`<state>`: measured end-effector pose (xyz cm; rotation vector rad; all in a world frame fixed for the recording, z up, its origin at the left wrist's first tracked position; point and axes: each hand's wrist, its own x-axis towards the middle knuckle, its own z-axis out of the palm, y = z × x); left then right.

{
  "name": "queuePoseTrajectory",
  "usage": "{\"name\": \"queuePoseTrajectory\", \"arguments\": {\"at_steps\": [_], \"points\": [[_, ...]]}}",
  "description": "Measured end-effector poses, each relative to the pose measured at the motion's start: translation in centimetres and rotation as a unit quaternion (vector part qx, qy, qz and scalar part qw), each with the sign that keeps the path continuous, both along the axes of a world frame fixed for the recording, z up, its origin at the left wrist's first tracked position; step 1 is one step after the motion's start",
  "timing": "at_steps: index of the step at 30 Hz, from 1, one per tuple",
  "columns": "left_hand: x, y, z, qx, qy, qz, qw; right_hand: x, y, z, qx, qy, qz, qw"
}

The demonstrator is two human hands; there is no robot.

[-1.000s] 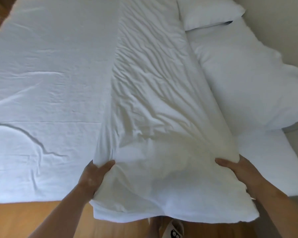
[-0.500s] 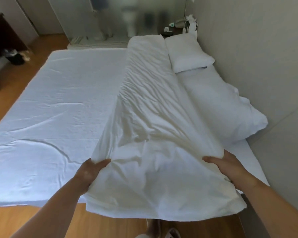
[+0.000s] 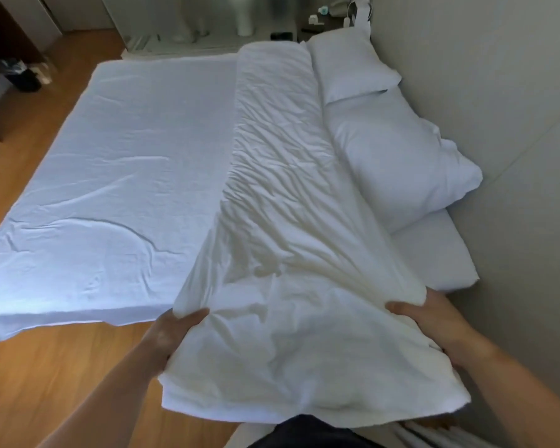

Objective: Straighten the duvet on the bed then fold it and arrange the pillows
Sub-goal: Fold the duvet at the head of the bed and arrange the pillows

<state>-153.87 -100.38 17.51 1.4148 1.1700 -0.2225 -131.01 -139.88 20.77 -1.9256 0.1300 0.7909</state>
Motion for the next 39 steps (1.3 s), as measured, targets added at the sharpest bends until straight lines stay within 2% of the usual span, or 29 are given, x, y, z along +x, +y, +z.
{"name": "queuePoseTrajectory", "arguments": {"at_steps": [6, 12, 16, 19, 24, 28, 33, 39], "points": [[-5.3, -1.8, 1.6, 0.022, -0.011, 0.004, 1.0, -4.8, -1.8, 1.5, 0.014, 0.0, -0.018, 1.0], [-9.2, -3.6, 4.4, 0.005, -0.034, -0.001, 0.999, -7.3, -4.1, 3.7, 0.045, 0.011, 0.03, 0.999], [-9.8, -3.2, 5.8, -0.023, -0.067, -0.004, 0.997, -8.1, -3.9, 4.9, 0.064, -0.043, 0.007, 0.997], [-8.6, -2.4, 7.0, -0.007, -0.098, 0.016, 0.995, -7.2, -2.4, 6.2, 0.086, -0.063, 0.001, 0.994], [-5.0, 0.8, 8.8, -0.003, -0.179, 0.082, 0.98, -2.8, 0.2, 8.8, 0.102, -0.073, -0.006, 0.992], [-0.5, 4.3, 10.6, -0.024, -0.237, 0.069, 0.969, 2.4, 2.7, 10.2, 0.114, -0.074, -0.025, 0.99], [9.3, 8.8, 12.3, 0.016, -0.255, 0.103, 0.961, 11.1, 6.8, 11.5, 0.122, -0.103, -0.009, 0.987], [23.0, 13.9, 13.8, 0.071, -0.247, 0.16, 0.953, 25.8, 13.2, 10.7, 0.125, -0.138, 0.02, 0.982]]}}
